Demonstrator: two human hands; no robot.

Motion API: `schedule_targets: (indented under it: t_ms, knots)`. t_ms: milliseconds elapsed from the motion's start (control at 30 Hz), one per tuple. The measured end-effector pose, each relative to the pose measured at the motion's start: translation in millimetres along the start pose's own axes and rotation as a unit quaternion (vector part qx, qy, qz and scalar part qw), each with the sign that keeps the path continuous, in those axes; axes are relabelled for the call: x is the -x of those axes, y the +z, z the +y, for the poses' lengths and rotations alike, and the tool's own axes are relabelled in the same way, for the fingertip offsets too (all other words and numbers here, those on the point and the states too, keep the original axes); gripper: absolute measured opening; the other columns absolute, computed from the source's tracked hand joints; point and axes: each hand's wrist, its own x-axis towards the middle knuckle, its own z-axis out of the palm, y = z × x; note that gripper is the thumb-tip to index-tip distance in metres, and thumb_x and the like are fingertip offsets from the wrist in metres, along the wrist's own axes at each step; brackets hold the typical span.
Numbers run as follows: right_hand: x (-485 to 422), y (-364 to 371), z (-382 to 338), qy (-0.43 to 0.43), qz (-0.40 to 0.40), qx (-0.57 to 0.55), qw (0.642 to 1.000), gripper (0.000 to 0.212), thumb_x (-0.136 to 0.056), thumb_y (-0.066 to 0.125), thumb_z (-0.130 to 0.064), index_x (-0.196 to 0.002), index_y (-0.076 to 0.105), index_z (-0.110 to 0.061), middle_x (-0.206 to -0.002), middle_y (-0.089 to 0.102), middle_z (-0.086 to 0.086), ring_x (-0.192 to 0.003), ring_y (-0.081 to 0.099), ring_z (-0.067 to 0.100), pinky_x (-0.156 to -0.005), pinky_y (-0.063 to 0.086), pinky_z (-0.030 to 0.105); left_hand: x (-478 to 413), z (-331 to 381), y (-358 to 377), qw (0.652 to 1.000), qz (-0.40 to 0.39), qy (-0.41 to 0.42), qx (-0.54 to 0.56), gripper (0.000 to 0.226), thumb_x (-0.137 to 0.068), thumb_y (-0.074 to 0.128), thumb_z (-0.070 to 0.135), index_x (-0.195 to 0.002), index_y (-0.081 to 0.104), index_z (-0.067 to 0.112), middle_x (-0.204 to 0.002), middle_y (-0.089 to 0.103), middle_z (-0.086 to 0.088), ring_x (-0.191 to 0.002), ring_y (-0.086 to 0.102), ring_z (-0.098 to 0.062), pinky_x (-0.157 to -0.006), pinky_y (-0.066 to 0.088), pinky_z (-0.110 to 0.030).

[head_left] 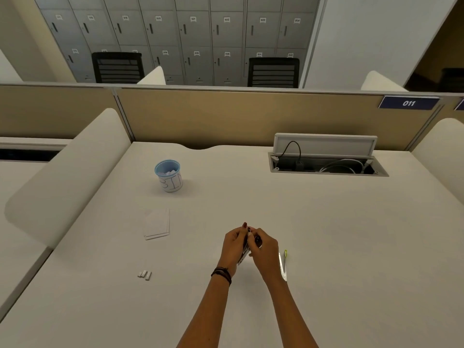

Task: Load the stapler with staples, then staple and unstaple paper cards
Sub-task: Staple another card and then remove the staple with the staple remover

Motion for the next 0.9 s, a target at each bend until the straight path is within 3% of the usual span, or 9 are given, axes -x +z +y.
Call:
schedule_targets:
  t_ms: [100,200,267,400,567,667,767,900]
  knots:
    - [-2,-1,-3,0.012,-0.015,-0.003,1.000,0.016,-0.094,0.051,-0.020,-0.093,0.061,-0.007,-0.069,0.064,0.008,-0.058,0.060,0.023,-0.058,0.055,0.042,-3,1,-2,1.000,0.001,0.002,-0.012,0.037,-0.098,0.043,0.031,-0.096,0.071,0.007,-0.080,0.071,-0.003,-0.073,0.066,-0.010,-0.064,0.052,-0.017]
    - [-3,1,-6,0.007,-0.031,0.039,0.999,0.019,-0.096,0.046,-0.024,-0.099,0.056,-0.008,-0.073,0.061,0.002,-0.057,0.054,0.010,-0.052,0.045,0.016,-5,2,-6,1.000,-0.003,0.002,-0.025,0.035,-0.098,0.043,0.031,-0.095,0.072,0.012,-0.084,0.071,-0.003,-0.075,0.066,-0.008,-0.067,0.051,-0.015]
    - [-3,2,-8,-0.001,-0.037,0.068,0.997,0.024,-0.097,0.044,-0.025,-0.108,0.057,-0.009,-0.081,0.063,0.002,-0.066,0.057,0.009,-0.055,0.040,0.009,-5,3,-8,0.999,0.008,0.008,-0.034,0.036,-0.099,0.042,0.031,-0.093,0.072,0.012,-0.082,0.071,-0.003,-0.073,0.065,-0.007,-0.065,0.050,-0.012]
    - [-3,4,-11,-0.011,-0.045,0.061,0.997,0.028,-0.098,0.043,-0.023,-0.117,0.059,-0.011,-0.099,0.069,0.004,-0.088,0.065,0.016,-0.074,0.048,0.017,-6,1,-12,0.999,0.007,0.016,-0.040,0.038,-0.098,0.043,0.035,-0.094,0.072,0.010,-0.091,0.072,-0.014,-0.079,0.065,-0.015,-0.073,0.052,-0.019]
    - [-4,6,-11,-0.004,-0.057,0.064,0.996,0.023,-0.097,0.045,-0.021,-0.102,0.059,-0.004,-0.082,0.064,0.007,-0.069,0.058,0.016,-0.065,0.048,0.023,-1,1,-19,0.999,-0.021,0.000,-0.025,0.035,-0.096,0.045,0.036,-0.099,0.071,0.013,-0.088,0.072,-0.007,-0.080,0.067,-0.012,-0.071,0.052,-0.017]
    - [-4,6,-12,-0.008,-0.073,0.069,0.995,0.023,-0.096,0.047,-0.021,-0.097,0.058,-0.001,-0.077,0.059,0.003,-0.068,0.059,0.018,-0.063,0.051,0.026,1,-1,-20,1.000,-0.010,-0.017,-0.013,0.036,-0.097,0.045,0.036,-0.097,0.071,0.012,-0.081,0.071,-0.002,-0.075,0.066,-0.010,-0.065,0.050,-0.015]
    - [-3,6,-11,-0.019,-0.081,0.091,0.992,0.021,-0.095,0.048,-0.020,-0.091,0.058,-0.002,-0.069,0.055,-0.002,-0.056,0.050,0.007,-0.053,0.041,0.012,3,-5,-20,0.999,0.006,-0.031,-0.006,0.037,-0.097,0.044,0.035,-0.095,0.071,0.010,-0.079,0.070,-0.002,-0.073,0.065,-0.011,-0.061,0.050,-0.013]
    - [0,6,-8,-0.015,-0.072,0.069,0.995,0.019,-0.093,0.052,-0.016,-0.083,0.059,-0.001,-0.060,0.049,-0.007,-0.051,0.046,0.004,-0.049,0.037,0.010,6,-7,-17,0.999,0.022,-0.042,0.005,0.034,-0.097,0.047,0.030,-0.093,0.072,0.008,-0.078,0.070,-0.003,-0.069,0.065,-0.010,-0.057,0.050,-0.013]
